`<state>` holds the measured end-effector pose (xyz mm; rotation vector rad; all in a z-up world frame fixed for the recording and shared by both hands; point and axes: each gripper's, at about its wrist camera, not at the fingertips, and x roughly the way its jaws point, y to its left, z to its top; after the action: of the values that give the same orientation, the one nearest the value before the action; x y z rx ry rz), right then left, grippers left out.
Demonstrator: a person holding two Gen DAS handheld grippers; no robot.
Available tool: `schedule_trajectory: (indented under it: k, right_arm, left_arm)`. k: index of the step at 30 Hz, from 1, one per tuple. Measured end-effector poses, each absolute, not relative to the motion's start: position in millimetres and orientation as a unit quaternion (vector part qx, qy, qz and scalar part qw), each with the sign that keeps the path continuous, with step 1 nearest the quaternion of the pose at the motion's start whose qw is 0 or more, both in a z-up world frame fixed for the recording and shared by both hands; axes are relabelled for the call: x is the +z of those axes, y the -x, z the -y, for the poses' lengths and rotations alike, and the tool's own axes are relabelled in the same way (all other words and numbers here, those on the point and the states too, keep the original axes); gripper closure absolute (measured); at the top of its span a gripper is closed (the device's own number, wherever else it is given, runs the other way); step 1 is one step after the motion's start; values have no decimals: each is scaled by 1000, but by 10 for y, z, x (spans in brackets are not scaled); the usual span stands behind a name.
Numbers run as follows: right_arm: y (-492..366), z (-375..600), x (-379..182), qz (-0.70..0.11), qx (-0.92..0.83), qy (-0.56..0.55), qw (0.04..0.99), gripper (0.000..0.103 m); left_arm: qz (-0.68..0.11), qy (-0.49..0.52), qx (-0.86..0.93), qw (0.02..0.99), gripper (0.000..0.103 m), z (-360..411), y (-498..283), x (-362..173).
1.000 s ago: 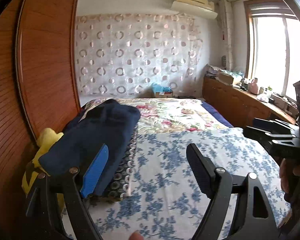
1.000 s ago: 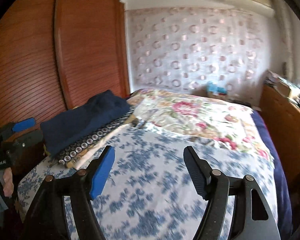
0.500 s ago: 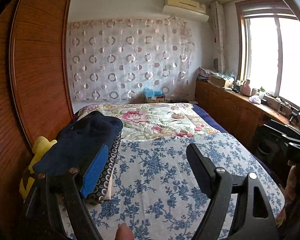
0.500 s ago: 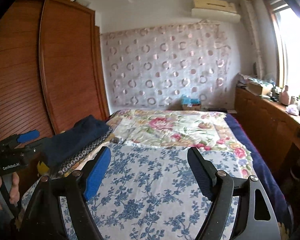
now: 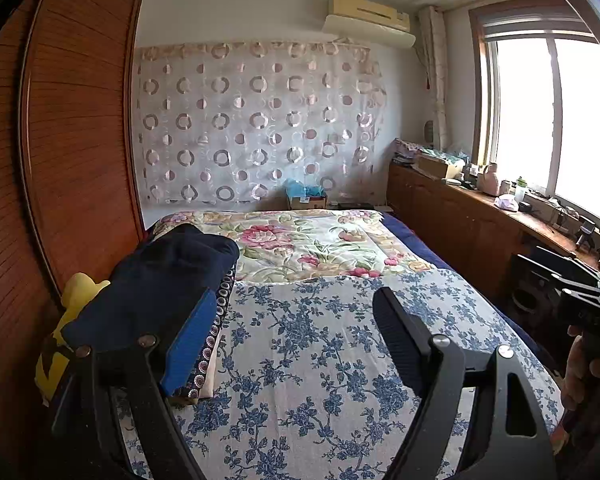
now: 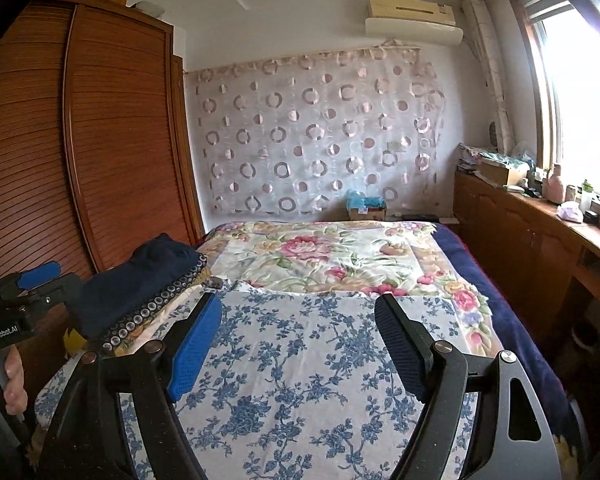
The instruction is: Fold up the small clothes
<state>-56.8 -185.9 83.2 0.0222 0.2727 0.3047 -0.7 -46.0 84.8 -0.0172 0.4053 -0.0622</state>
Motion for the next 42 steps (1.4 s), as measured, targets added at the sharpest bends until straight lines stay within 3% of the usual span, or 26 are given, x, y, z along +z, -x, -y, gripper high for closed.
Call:
schedule_trajectory:
  k: [42]
  right_arm:
    - [442,2118,916,-133,153,-7,979,23]
  left_arm:
    - [-195,7,-20,981,22,321,26,891]
